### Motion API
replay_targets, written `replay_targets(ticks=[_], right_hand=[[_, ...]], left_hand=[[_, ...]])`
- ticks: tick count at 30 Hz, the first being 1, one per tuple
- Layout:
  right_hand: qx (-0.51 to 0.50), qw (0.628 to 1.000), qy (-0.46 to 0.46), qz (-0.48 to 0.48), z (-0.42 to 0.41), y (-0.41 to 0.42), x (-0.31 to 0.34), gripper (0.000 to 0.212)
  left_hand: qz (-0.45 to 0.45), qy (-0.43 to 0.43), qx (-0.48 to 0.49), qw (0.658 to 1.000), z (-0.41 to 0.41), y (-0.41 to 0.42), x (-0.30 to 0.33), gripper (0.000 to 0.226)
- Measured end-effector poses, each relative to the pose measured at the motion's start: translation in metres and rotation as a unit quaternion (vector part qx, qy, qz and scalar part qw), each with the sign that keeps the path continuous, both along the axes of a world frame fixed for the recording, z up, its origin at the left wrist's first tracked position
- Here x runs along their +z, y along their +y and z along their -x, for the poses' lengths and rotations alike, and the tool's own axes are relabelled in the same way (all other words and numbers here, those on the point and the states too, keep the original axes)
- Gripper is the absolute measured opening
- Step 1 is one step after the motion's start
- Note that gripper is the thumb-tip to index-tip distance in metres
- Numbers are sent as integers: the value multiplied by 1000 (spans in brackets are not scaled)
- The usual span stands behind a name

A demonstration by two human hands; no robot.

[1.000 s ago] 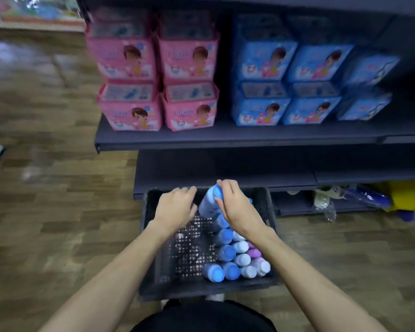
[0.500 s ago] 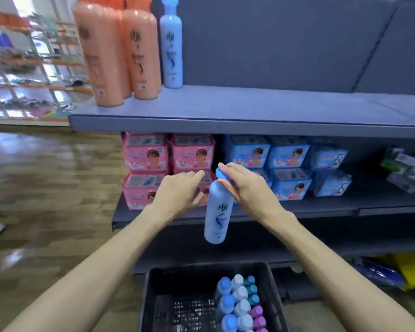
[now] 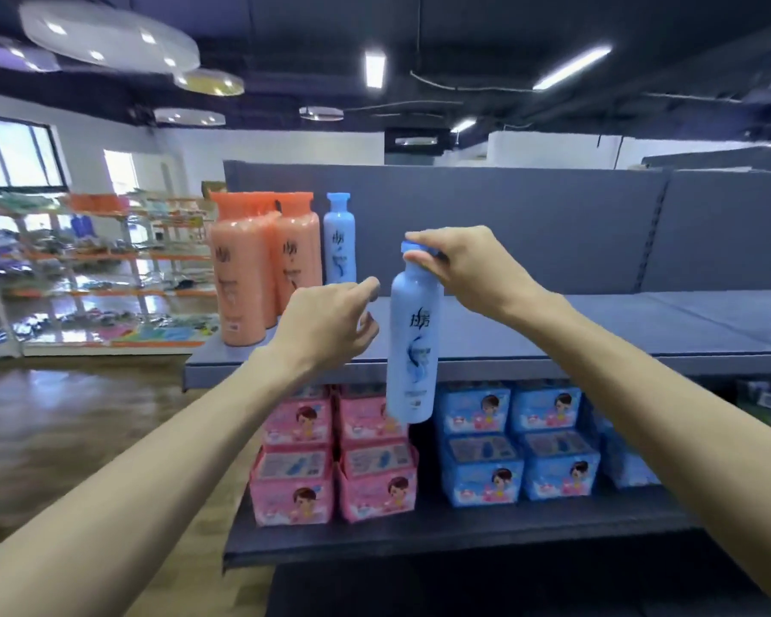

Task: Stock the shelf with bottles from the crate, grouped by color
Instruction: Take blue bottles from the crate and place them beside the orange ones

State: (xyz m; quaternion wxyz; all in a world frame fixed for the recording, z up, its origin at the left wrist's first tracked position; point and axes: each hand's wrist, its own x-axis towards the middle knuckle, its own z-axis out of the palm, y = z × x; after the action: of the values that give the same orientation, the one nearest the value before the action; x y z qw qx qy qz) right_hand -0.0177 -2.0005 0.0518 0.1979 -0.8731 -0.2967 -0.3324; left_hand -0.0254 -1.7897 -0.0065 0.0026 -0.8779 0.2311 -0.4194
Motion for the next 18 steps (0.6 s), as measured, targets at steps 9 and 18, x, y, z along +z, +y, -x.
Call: replay_targets(ticks=[9,18], right_hand=[[-17,999,24,-17,-27,17,84,33],[-44,994,99,-24,-59,44,66,38]], left_hand=[[-22,-13,58,998,-12,21,52,12],[-30,11,101,994,-20,35,45,18]])
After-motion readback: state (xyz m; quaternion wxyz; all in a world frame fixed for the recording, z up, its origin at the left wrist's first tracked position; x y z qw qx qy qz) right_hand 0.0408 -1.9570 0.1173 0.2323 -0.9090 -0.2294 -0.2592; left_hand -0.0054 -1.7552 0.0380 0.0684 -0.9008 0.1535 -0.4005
